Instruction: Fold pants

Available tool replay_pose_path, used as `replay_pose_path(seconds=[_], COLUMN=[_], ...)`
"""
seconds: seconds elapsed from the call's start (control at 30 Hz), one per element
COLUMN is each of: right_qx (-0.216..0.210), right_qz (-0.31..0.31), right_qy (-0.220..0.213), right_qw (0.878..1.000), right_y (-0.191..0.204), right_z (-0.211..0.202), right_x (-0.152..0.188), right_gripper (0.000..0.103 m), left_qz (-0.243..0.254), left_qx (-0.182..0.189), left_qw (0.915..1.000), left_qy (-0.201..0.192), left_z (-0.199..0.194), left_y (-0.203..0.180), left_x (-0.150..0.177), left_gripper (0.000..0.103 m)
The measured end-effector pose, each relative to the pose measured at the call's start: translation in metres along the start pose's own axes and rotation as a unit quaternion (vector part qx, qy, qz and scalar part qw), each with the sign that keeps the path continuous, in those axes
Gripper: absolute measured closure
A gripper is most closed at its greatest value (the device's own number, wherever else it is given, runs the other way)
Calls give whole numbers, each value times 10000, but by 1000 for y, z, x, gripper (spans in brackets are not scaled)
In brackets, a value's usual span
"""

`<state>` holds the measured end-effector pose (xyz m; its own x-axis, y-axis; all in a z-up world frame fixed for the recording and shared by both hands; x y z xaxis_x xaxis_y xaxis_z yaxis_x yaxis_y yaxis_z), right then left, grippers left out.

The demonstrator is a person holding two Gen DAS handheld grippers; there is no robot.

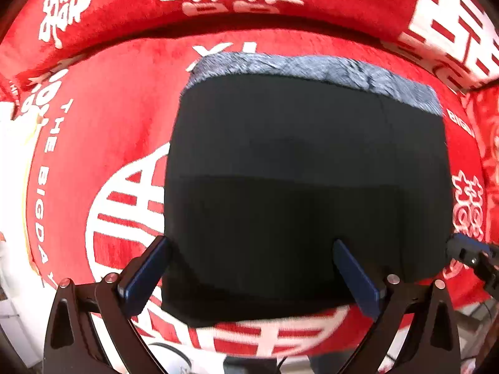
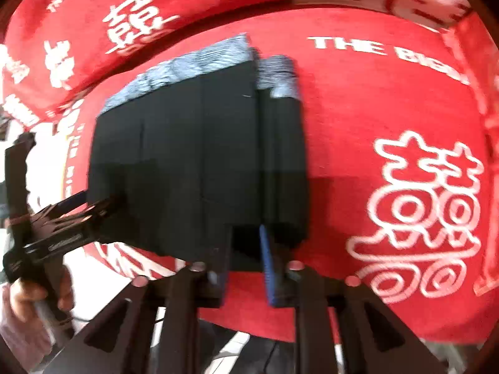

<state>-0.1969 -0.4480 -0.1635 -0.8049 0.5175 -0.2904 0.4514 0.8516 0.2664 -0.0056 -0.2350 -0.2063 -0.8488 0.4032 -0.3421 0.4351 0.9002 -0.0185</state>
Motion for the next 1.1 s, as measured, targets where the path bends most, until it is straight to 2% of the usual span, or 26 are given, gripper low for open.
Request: replay_pose_path(seconds=[0.03, 0.13, 0.2, 0.23, 0.27, 0.43, 0.67, 0.93, 1.1], right_qx=[89, 164, 349, 457, 548, 786, 896, 856, 850], right_qz=[94, 321, 295, 276, 280, 423, 647, 341, 228], right_qy=[0, -47, -45, -73, -128, -111, 87, 10, -7], right_qw=[9999, 9993, 9989, 9985, 9980, 9960, 9938, 9957, 9961], right_y=[-3, -8, -9, -10, -10, -13, -8, 29, 49], right_z=[-4, -15, -21, -23, -27, -37, -51, -79, -92], right_x=[3, 10, 16, 18, 19, 26, 38, 28, 20], right_gripper=[58, 55, 39, 23, 18, 18, 18, 18, 18], left_qz=[56, 204, 318, 367, 401, 476, 444, 610, 507], left_qx=[65, 209, 337, 324, 306, 177, 322, 298, 203], left_qw=[10000, 9996, 9989, 9988, 9987, 9987, 9984, 9977, 9985], left_qy=[5, -35, -43, -51, -55, 99, 165, -75, 14], left_z=[-4, -13, -20, -23, -25, -32, -60, -103, -119], left_y=[-1, -4, -7, -7, -6, -1, 2, 0, 7], left_x=[1, 4, 7, 8, 9, 18, 26, 24, 21], left_gripper=[0, 0, 0, 0, 0, 0, 0, 0, 0])
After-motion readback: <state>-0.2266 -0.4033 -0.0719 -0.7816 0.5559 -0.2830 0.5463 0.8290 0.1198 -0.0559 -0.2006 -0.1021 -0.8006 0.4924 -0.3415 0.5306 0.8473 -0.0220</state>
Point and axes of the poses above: each gripper's, at about its wrist camera, not at the fingertips, and z roughly the way its jaws point, y to its left, x to its underside, the point moved 6 cm from there along z, roughly the way its jaws point, and after that the axes turned 15 degrees about -y, right-handed, at the moved point
